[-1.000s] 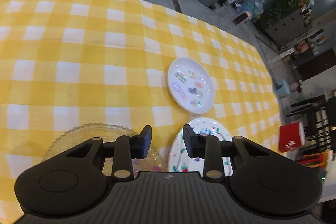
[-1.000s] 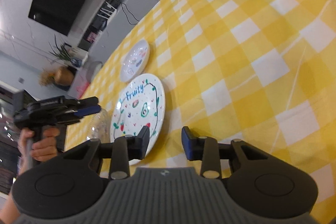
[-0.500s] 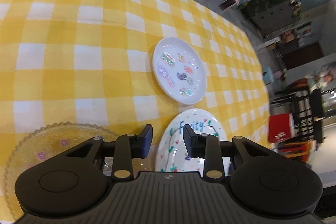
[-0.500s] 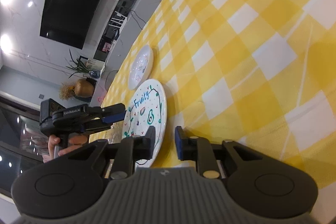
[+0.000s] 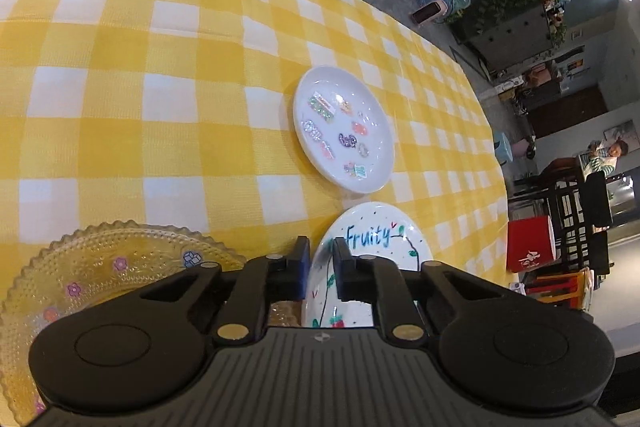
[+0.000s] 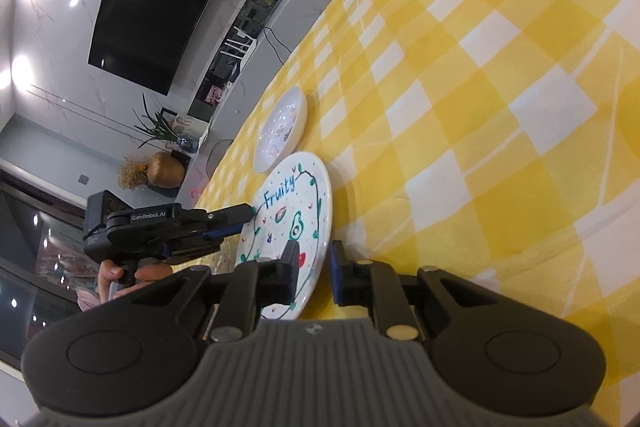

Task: Organize plates and bowls
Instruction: 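Close both grippers on the rim of the 'Fruity' plate, then lift and carry the 'Fruity' plate with both grippers toward the bowl stack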

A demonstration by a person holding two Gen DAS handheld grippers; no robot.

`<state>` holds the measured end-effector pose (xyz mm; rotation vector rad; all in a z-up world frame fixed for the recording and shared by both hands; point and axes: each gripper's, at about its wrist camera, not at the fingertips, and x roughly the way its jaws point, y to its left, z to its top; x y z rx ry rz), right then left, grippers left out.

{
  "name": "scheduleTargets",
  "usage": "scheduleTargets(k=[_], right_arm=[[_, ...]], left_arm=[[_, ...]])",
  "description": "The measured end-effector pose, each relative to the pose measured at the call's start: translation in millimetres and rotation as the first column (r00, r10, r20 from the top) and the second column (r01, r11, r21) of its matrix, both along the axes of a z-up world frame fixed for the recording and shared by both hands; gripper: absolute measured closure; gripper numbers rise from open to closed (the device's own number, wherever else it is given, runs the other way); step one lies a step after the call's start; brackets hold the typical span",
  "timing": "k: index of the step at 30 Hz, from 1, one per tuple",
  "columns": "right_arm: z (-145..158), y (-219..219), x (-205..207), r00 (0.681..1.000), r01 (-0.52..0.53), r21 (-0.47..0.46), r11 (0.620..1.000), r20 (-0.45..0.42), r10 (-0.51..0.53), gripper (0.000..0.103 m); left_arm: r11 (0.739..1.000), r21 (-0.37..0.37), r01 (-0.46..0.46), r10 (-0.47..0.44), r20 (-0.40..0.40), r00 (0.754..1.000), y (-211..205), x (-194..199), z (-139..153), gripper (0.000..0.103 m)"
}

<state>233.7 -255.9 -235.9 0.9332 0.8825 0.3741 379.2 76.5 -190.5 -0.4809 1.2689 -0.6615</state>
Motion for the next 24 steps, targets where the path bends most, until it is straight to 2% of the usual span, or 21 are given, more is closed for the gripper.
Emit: scheduleTargets(k=[5,9,13,18,21,24], right_arm=[[-0.8,1.4,0.2,1.0,0.01,-0.006,1.0,-0.013,-0.01,0.098],[-2.0,0.8,-0.1,1.0,-0.004,0.051,0.999,-0.015,0.005,0.098],[9.9,4.8,-1.9,1.0,-0.019,0.023,1.0,0.004,0.019,0.098],[22.0,0.7,-8.8,1.0,-0.009,-0.009,1.0,-0.011,0.008,0.098],[29.0,-2.3,-12.4,0.999,-0.005,0.007,1.0,-0.04,0.006,0.098],[45.1,0.8,-18.3,1.0,-0.012,-0.048,0.999,-0.024,0.011,0.098]], left_arm=[[1.0,0.001,-0.021,0.021,0.0,1.0,-0.3,-2.3,-1.1,0.091],[0.998,0.055,-0.003,0.0,0.053,0.999,-8.4,-6.3,5.7,0.089],[0.997,0.075,0.003,-0.006,0.04,0.999,-11.8,-6.8,9.8,0.089],[0.998,0.045,0.034,-0.037,0.053,0.998,-15.8,-13.2,25.7,0.089],[0.996,0.071,0.058,-0.062,0.047,0.997,-25.1,-17.4,33.6,0.087],[0.99,0.101,0.095,-0.101,0.058,0.993,-32.4,-26.0,43.0,0.085]])
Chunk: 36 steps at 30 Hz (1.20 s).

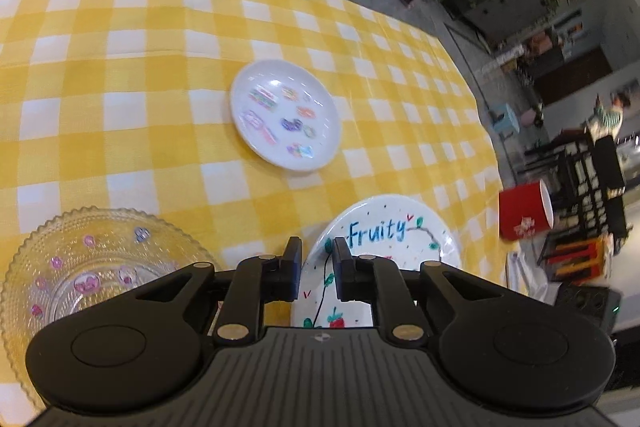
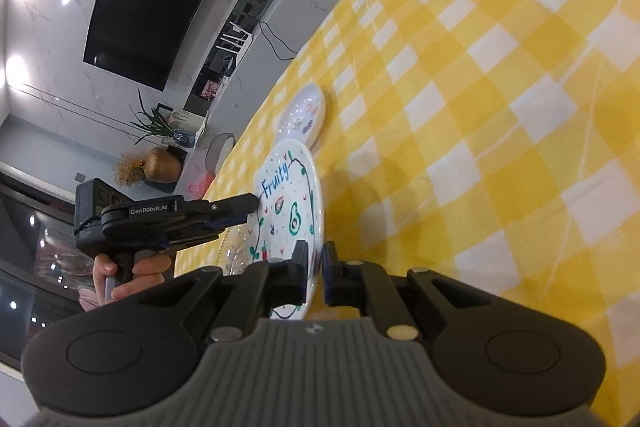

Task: Organize plates and bowls
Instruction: 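Lift and carry the 'Fruity' plate with both grippers toward the bowl stack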

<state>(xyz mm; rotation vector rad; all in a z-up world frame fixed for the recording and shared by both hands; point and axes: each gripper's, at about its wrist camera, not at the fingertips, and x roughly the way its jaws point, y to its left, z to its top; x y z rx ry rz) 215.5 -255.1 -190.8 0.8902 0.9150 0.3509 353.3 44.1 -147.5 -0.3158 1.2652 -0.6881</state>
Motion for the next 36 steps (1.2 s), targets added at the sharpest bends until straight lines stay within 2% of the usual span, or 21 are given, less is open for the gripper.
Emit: scheduleTargets(k=[1,4,9,13,16,25,30,36], right_arm=[[4.1,0.4,-2.5,1.0,-0.005,-0.014,1.0,0.002,0.005,0.098],[7.7,-5.3,-12.9,0.999,0.012,0.041,0.999,-0.042,-0.01,0.098],[17.1,-4.0,-34.5,0.995,-0.001,0.006,1.0,-0.1,0.002,0.098],[17.8,-4.4,-58.9,0.987,-0.006,0.01,1.0,-0.158,0.008,0.098],[13.1,-7.9,-80.1,0.982,0.001,0.041,0.999,-0.188,0.006,0.098],[-15.9,-2.0,-105.6,0.951,-0.031,0.064,0.997,-0.306,0.05,0.097],[-16.8,0.9,-107.0,0.947,-0.062,0.052,0.997,-0.312,0.075,0.096],[-21.7,-1.2,-108.5,0.939,-0.077,0.055,0.995,-0.331,0.091,0.095]], left_arm=[[1.0,0.005,0.012,-0.012,-0.002,1.0,-1.8,-2.8,2.8,0.083],[1.0,0.003,0.028,-0.028,-0.02,0.999,-5.3,-11.6,9.4,0.082],[0.997,0.039,0.07,-0.069,-0.029,0.997,-18.6,-31.1,17.3,0.082],[0.991,0.047,0.123,-0.122,-0.032,0.992,-30.8,-46.5,22.4,0.082],[0.985,0.054,0.163,-0.159,-0.067,0.985,-39.5,-55.4,21.7,0.082],[0.948,0.18,0.264,-0.247,-0.109,0.963,-66.5,-80.2,2.8,0.08],[0.926,0.228,0.301,-0.278,-0.129,0.952,-72.7,-84.6,-9.1,0.078],[0.94,0.191,0.281,-0.255,-0.15,0.955,-71.8,-80.9,-16.8,0.078]])
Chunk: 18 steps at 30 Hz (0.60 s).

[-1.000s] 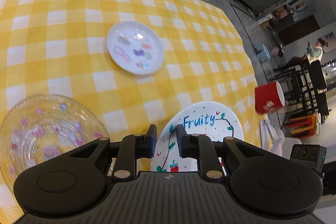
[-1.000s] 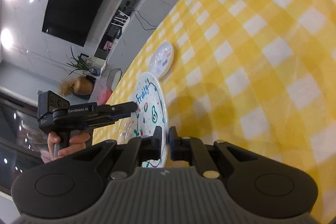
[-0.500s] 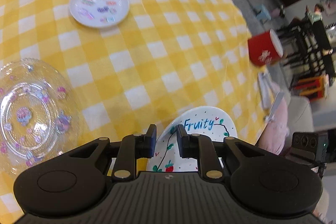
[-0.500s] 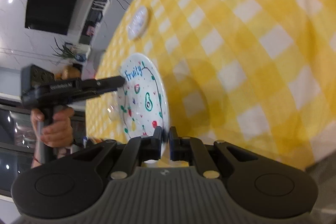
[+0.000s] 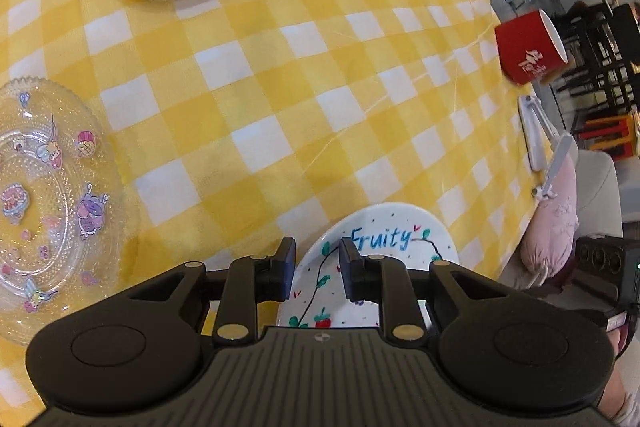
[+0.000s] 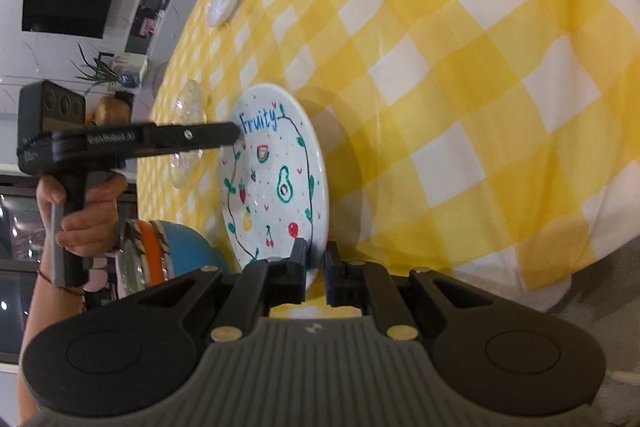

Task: Organize plates and bowls
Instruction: 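Lift and carry the 'Fruity' plate with both grippers toward the bowl stack, then lower the 'Fruity' plate and open both grippers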

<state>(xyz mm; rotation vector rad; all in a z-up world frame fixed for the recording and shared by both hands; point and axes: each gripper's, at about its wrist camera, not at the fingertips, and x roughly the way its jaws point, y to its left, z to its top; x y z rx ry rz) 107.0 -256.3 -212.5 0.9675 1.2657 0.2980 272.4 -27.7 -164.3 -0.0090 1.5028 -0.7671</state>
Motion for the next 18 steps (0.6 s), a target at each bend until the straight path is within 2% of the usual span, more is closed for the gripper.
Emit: scheduleTargets(k=[7,9,12,14,16,18], right_arm=[[-0.9,-5.2,3.3,1.0,-0.018,0.014,1.0,-0.005,0.018,0.094],[1.8,-4.9,3.9,1.0,-0.029,0.005,1.0,0.004,0.029,0.09],[5.9,-3.4,7.5,0.999,-0.047,0.017,0.999,0.026,0.047,0.073],[9.7,-3.5,8.0,0.998,-0.051,0.005,0.999,0.032,0.051,0.068],[16.3,-1.2,8.4,0.997,-0.061,-0.029,0.998,0.046,0.062,0.061],[26.1,1.2,8.5,0.995,-0.065,-0.083,0.994,0.07,0.07,0.052]], left_arm=[[1.0,0.003,0.008,-0.008,-0.003,1.0,0.1,0.2,-0.8,0.076],[1.0,0.007,0.022,-0.022,0.035,0.999,-0.3,-3.7,1.6,0.065],[1.0,0.009,0.03,-0.03,0.077,0.997,-1.4,-9.3,4.2,0.059],[0.999,0.012,0.037,-0.038,0.084,0.996,-3.8,-11.0,4.8,0.053],[1.0,0.012,0.028,-0.029,0.096,0.995,-4.9,-12.3,6.3,0.035],[1.0,0.029,0.011,-0.014,0.123,0.992,-6.0,-13.9,7.3,0.025]])
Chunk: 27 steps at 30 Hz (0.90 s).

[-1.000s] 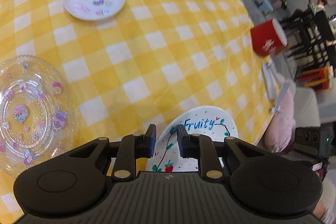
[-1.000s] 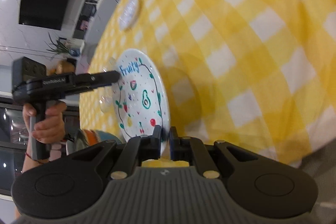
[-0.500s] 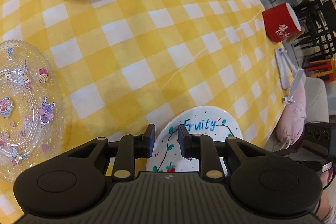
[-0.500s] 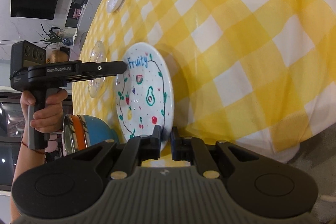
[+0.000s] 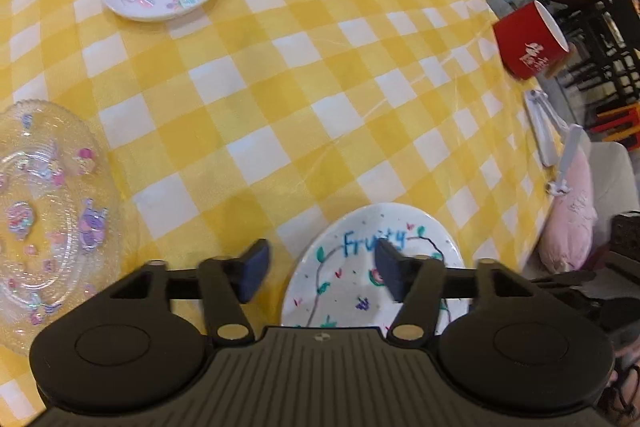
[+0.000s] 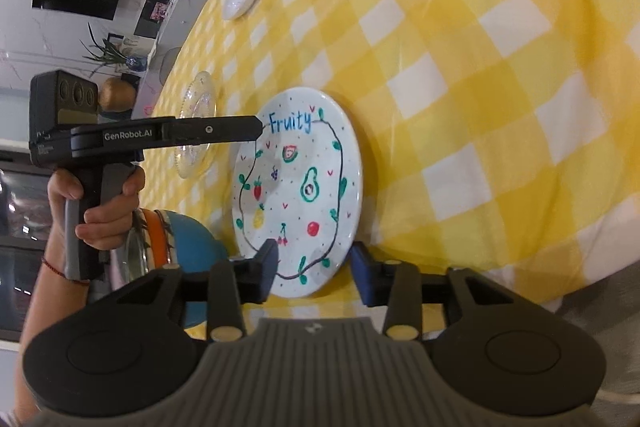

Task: Organize plates and bowls
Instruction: 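Lower the 'Fruity' plate and open both grippers, then move both grippers to the rim of the clear glass plate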

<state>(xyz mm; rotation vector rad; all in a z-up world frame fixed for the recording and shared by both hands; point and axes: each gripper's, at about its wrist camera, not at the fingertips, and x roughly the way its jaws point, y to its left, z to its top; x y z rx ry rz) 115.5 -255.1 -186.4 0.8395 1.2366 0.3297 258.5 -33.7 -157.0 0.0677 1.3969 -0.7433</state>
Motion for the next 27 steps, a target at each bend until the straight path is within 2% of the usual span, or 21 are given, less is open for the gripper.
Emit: scheduleTargets(k=[3,5,10,14,20,23,25,27], right_arm=[[13.8,5.6,0.9,0.999,-0.022,-0.105,0.994,0.043,0.027,0.039],[16.8,7.8,0.5,0.997,-0.034,-0.155,0.987,0.058,0.043,0.036],[16.6,13.3,1.5,0.995,-0.051,-0.195,0.979,0.072,0.066,0.03],[21.1,18.3,0.6,0.993,-0.057,-0.231,0.971,0.084,0.078,0.027],[32.6,24.2,-2.4,0.99,-0.043,-0.274,0.961,0.115,0.078,0.013],[40.0,27.6,-3.7,0.988,-0.036,-0.294,0.955,0.134,0.078,0.01],[44.5,30.9,-2.9,0.986,-0.034,-0.307,0.951,0.145,0.082,0.008],[48.6,34.8,-0.4,0.985,-0.036,-0.326,0.945,0.149,0.089,0.008]], left_arm=[[1.0,0.016,-0.016,0.016,0.019,1.0,-0.2,-3.0,0.5,0.022],[0.999,0.019,-0.029,0.028,0.032,0.999,0.0,-5.8,0.7,0.019],[0.997,0.041,-0.065,0.061,0.094,0.994,-1.5,-15.5,3.6,0.018],[0.996,0.01,-0.087,0.084,0.156,0.984,1.1,-21.2,14.1,0.018],[0.991,0.025,-0.132,0.124,0.199,0.972,6.3,-24.5,31.7,0.018],[0.973,0.047,-0.225,0.207,0.249,0.946,12.6,-28.2,47.1,0.018],[0.953,0.051,-0.298,0.267,0.324,0.908,17.5,-33.9,60.7,0.019],[0.942,0.031,-0.334,0.297,0.385,0.874,24.3,-40.1,74.9,0.019]])
